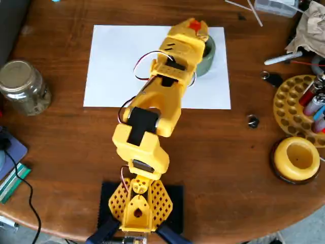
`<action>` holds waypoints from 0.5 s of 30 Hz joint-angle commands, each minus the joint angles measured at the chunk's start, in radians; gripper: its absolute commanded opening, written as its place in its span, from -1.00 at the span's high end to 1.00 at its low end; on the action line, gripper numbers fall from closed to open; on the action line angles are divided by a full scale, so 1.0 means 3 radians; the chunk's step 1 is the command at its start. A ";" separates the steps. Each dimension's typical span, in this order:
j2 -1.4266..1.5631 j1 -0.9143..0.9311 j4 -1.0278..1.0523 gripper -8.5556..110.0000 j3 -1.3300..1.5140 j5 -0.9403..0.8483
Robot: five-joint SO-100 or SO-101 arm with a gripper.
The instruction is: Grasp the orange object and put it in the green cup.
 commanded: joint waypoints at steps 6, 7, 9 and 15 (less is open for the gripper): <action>-0.0307 0.0072 -0.0465 0.86 0.0036 -0.0056; -0.0337 0.0066 -0.0486 0.86 0.0020 -0.0056; -0.0419 0.0051 -0.0542 0.86 -0.0015 -0.0056; -0.0542 0.0005 -0.0608 0.86 -0.0051 -0.0056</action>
